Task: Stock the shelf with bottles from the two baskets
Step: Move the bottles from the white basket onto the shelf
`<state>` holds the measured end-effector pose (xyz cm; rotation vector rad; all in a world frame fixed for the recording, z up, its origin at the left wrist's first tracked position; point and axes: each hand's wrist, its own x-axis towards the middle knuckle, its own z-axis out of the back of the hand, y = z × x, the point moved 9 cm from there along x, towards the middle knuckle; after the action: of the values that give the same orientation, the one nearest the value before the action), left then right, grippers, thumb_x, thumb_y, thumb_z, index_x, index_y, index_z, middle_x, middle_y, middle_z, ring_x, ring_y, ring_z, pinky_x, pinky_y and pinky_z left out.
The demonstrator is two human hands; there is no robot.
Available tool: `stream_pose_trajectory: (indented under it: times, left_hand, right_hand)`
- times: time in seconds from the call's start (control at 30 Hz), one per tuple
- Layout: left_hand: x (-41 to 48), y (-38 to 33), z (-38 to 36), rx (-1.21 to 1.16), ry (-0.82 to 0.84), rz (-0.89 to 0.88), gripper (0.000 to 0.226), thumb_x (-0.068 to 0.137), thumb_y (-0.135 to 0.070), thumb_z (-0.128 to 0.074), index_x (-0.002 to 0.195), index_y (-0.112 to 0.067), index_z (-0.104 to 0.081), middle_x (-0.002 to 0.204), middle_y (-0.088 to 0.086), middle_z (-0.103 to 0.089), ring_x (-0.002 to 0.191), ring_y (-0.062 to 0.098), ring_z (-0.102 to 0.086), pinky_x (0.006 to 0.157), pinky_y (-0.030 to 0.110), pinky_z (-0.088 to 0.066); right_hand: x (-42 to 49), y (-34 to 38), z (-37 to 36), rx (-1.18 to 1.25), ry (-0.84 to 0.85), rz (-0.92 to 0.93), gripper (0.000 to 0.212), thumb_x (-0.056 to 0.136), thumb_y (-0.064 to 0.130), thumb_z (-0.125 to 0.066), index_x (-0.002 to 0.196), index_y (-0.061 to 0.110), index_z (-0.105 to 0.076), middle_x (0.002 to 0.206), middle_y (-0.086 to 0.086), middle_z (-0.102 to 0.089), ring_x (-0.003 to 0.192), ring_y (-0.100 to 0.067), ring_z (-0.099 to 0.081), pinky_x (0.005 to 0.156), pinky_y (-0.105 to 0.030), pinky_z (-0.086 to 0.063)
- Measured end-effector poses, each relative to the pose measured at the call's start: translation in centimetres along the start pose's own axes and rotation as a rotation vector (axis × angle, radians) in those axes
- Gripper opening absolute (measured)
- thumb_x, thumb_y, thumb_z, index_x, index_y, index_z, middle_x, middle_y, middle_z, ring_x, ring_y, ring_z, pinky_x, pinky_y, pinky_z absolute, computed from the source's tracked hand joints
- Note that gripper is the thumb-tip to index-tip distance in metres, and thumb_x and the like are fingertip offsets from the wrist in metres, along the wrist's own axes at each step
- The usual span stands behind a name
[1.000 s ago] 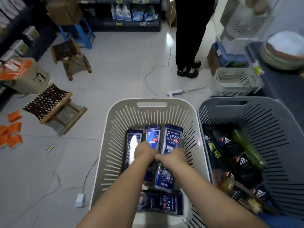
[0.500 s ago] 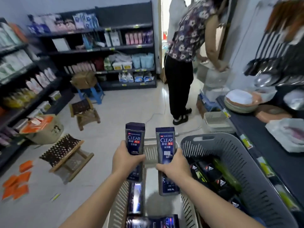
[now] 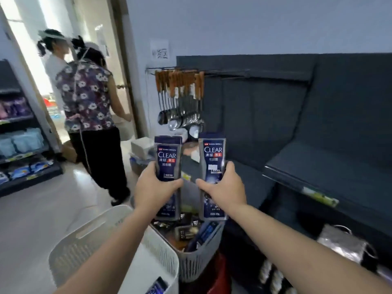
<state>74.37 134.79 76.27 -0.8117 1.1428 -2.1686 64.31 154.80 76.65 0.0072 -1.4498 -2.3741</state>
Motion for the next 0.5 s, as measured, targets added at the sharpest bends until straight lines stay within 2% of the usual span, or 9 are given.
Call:
stream_pose_trajectory:
  times: [0.17, 0.27, 0.4, 0.5]
  left_hand:
    - [-3.6, -9.5, -9.1, -0.062, 0.228, -0.149, 0.049, 0.061, -0.04, -0.087, 0.098, -0.029, -0.056, 0.084, -0.02, -0.062, 0.079, 0.008, -0.06, 0.069, 0.031, -0.046]
    - [-6.5, -14.6, -14.0, -0.09, 0.325, -0.224, 0.048, 0.061, -0.042, -0.087, 0.093, -0.024, -0.057, 0.082, -0.017, -0.062, 0.074, 0.003, -0.058, 0.065, 0.031, -0.045]
    - [-11.0, -20.8, -20.3, -0.083, 0.419, -0.326, 0.049, 0.059, -0.05, -0.084, 0.092, -0.025, -0.058, 0.085, -0.016, -0.065, 0.075, 0.002, -0.058, 0.058, 0.025, -0.042]
    - [-14.7, -25.3, -24.7, -0.062, 0.476, -0.404, 0.05, 0.06, -0.054, -0.082, 0.094, -0.027, -0.058, 0.087, -0.017, -0.064, 0.076, 0.004, -0.058, 0.062, 0.028, -0.045]
  right_hand:
    - [-2.9, -3.7, 13.4, -0.052, -0.241, -0.071, 0.06, 0.069, 0.041, -0.082, 0.106, 0.019, -0.04, 0.095, 0.009, -0.058, 0.088, -0.017, -0.061, 0.074, -0.032, -0.049]
    - [-5.0, -5.8, 20.8, -0.088, -0.371, -0.108, 0.058, 0.068, 0.039, -0.083, 0.103, 0.019, -0.041, 0.097, 0.008, -0.062, 0.083, -0.015, -0.062, 0.069, -0.03, -0.048]
    - [-7.9, -8.7, 29.8, -0.11, -0.524, -0.146, 0.059, 0.067, 0.039, -0.084, 0.104, 0.022, -0.041, 0.101, 0.008, -0.063, 0.086, -0.014, -0.063, 0.076, -0.032, -0.053]
    - [-10.2, -11.0, 35.9, -0.128, -0.631, -0.166, 0.058, 0.066, 0.039, -0.084, 0.103, 0.023, -0.042, 0.101, 0.01, -0.063, 0.089, -0.014, -0.064, 0.078, -0.033, -0.053]
